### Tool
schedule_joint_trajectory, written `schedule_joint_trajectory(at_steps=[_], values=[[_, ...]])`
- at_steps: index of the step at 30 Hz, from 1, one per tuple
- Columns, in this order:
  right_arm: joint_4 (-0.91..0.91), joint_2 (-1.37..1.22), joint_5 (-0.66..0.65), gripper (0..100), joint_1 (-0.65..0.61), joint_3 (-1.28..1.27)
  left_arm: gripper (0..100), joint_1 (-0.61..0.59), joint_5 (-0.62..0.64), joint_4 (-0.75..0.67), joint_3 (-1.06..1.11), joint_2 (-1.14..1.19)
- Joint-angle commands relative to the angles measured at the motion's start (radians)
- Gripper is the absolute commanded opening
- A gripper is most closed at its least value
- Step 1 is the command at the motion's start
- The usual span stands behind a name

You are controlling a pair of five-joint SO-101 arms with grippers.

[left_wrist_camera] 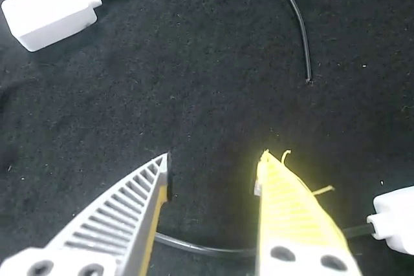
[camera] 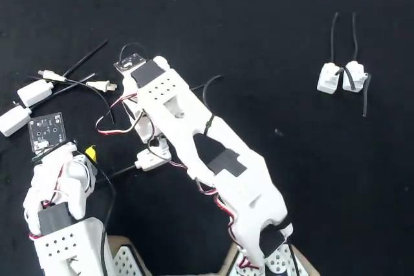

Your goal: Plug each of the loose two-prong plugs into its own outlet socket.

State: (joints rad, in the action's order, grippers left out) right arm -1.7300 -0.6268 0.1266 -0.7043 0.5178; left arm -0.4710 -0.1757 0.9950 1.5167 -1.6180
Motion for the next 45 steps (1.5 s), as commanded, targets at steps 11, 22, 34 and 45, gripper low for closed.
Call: schedule_joint_trajectory(at_steps=[11, 22, 34, 45], values=[[-0.037, 0.035, -0.006, 1.0, 0.000, -0.048, 22, -0.008, -0.008, -0.002, -0.021, -0.011], [-0.031, -0.010, -0.012, 1.0, -0.003, -0.024, 22, -0.008, -0.008, -0.002, -0.021, -0.011], [-0.029, -0.111, -0.061, 1.0, -0.040, 0.056, 22, -0.008, -0.008, -0.002, -0.021, -0.011], [-0.015, -0.044, -0.055, 1.1, -0.075, 0.051, 22, -0.008, -0.008, -0.002, -0.021, -0.011]])
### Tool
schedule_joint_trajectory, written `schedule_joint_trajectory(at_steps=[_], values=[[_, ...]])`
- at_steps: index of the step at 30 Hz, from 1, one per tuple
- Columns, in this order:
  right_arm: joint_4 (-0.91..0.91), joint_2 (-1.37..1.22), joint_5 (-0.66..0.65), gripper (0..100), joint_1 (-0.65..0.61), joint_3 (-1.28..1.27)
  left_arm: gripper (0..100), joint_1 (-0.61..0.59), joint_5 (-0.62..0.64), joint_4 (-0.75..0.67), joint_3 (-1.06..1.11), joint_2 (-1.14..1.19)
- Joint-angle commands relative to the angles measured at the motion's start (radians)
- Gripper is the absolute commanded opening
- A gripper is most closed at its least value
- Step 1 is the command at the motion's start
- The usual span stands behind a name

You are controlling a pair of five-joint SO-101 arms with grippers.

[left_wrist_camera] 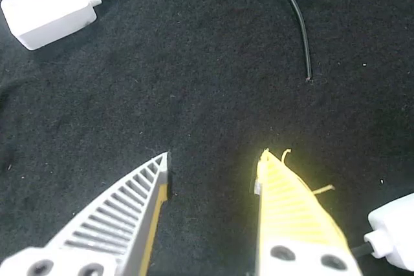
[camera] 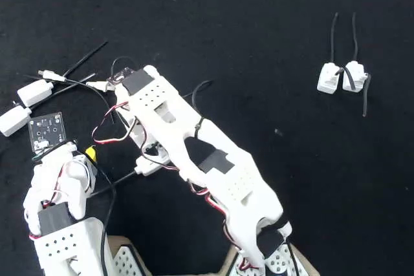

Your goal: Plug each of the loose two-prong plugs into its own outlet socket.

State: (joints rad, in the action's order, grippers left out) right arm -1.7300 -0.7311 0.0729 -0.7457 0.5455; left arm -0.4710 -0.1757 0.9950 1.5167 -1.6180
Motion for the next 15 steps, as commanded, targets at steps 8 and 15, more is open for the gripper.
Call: schedule_joint_trajectory(at_steps=[8, 15], values=[[0.028, 0.213, -0.041, 18.1, -0.040, -0.093, 22, -0.010, -0.008, 0.000, -0.021, -0.011], [0.270, 0.495, -0.117, 16.8, -0.051, -0.509, 22, -0.088, 0.002, 0.003, -0.053, -0.011]])
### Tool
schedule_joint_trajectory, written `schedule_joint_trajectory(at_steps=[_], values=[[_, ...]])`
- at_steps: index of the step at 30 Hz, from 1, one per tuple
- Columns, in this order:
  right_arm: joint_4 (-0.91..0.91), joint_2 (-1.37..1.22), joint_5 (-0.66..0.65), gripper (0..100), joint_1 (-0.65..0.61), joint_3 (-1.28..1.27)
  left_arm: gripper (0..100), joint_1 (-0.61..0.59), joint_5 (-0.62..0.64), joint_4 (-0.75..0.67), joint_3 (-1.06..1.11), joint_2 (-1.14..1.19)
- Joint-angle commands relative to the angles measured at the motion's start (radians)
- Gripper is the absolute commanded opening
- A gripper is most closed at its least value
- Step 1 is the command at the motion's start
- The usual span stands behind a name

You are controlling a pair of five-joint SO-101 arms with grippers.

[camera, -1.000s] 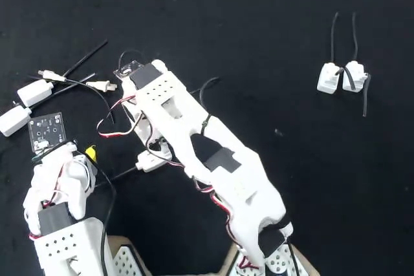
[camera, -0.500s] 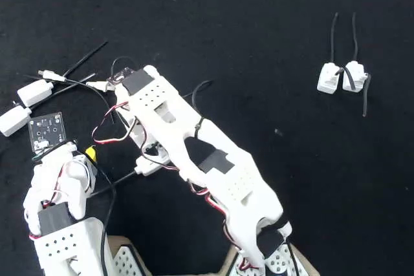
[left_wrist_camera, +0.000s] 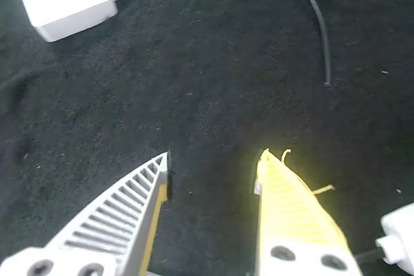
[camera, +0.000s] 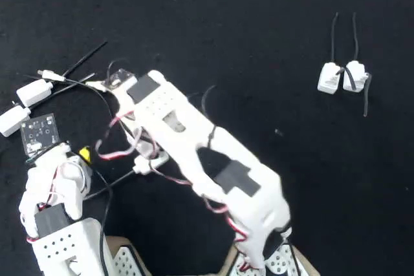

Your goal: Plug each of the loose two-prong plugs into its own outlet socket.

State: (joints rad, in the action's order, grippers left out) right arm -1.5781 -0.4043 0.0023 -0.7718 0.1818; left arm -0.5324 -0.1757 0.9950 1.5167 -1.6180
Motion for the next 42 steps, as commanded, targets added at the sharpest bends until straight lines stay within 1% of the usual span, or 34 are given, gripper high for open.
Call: schedule_joint_trajectory(at_steps=[1, 6, 9, 13, 16, 21, 31, 33, 37, 39, 40, 42], values=[[0.163, 0.217, -0.086, 17.8, -0.029, -0.205, 22, -0.030, 0.002, 0.003, -0.053, -0.011], [0.364, 0.424, -0.331, 26.8, -0.041, -0.407, 22, -0.030, 0.005, 0.006, -0.064, -0.011], [0.437, 0.458, -0.468, 29.9, -0.044, -0.461, 22, -0.093, 0.081, 0.041, -0.110, -0.011], [0.446, 0.407, -0.617, 27.6, -0.046, -0.495, 22, -0.177, 0.152, 0.040, -0.131, -0.011], [0.450, 0.341, -0.718, 27.5, -0.046, -0.510, 22, -0.193, 0.178, 0.040, -0.134, -0.011], [0.454, 0.232, -0.806, 27.5, -0.046, -0.472, 22, -0.194, 0.183, 0.038, -0.136, -0.011], [0.529, 0.142, -0.809, 26.7, -0.041, -0.450, 22, -0.194, 0.180, 0.038, -0.136, -0.011], [0.552, 0.139, -0.796, 21.2, -0.037, -0.449, 22, -0.194, 0.180, 0.038, -0.136, -0.011], [0.647, 0.145, -0.695, 0.5, 0.003, -0.449, 22, -0.194, 0.178, 0.038, -0.136, -0.011], [0.667, 0.148, -0.643, 2.6, 0.035, -0.447, 22, -0.194, 0.176, 0.038, -0.134, -0.011], [0.671, 0.153, -0.631, 0.9, 0.049, -0.447, 22, -0.193, 0.176, 0.038, -0.134, -0.011], [0.663, 0.179, -0.618, 1.1, 0.087, -0.452, 22, -0.191, 0.176, 0.038, -0.133, -0.011]])
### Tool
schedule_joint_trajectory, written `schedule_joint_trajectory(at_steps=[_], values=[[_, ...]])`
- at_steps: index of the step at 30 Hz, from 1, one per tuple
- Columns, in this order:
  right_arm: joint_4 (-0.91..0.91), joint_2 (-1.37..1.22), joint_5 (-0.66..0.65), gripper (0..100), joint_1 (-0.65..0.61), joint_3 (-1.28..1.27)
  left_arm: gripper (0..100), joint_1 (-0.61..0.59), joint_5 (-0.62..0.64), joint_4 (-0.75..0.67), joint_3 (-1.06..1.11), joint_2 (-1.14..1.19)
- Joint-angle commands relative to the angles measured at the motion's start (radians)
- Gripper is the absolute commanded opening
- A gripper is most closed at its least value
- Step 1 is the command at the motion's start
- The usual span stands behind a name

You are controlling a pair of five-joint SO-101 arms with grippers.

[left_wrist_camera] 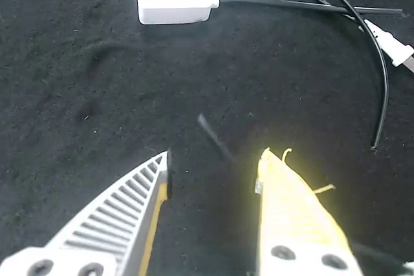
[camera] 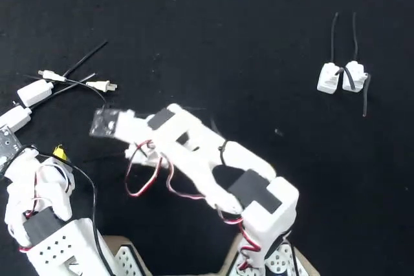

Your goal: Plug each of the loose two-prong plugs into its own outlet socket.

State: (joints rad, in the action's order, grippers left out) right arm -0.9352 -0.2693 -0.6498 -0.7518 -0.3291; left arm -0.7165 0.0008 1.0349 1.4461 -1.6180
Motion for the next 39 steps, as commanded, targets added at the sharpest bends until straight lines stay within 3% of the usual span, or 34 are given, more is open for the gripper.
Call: schedule_joint_trajectory(at_steps=[1, 9, 17, 20, 29, 33, 36, 39], values=[[0.009, 0.067, 0.035, 1.0, 0.095, 0.056, 22, -0.005, 0.000, -0.002, -0.062, -0.011], [-0.112, 0.263, 0.321, 1.1, 0.399, 0.077, 22, -0.001, 0.000, -0.002, -0.059, -0.011], [-0.365, 0.096, 0.563, 1.1, 0.776, 0.430, 22, 0.001, 0.002, -0.002, -0.054, -0.011], [-0.445, 0.013, 0.560, 1.1, 0.827, 0.561, 22, 0.001, 0.003, -0.002, -0.054, -0.011], [-0.491, -0.248, 0.440, 1.9, 0.809, 0.748, 22, 0.001, 0.003, -0.002, -0.053, -0.011], [-0.511, -0.288, 0.417, 11.4, 0.799, 0.792, 22, 0.001, 0.003, -0.002, -0.053, -0.011], [-0.509, -0.288, 0.302, 15.2, 0.779, 0.823, 22, 0.001, 0.005, -0.002, -0.053, -0.011], [-0.505, -0.291, 0.104, 15.2, 0.743, 0.849, 22, 0.001, 0.003, -0.002, -0.053, -0.011]])
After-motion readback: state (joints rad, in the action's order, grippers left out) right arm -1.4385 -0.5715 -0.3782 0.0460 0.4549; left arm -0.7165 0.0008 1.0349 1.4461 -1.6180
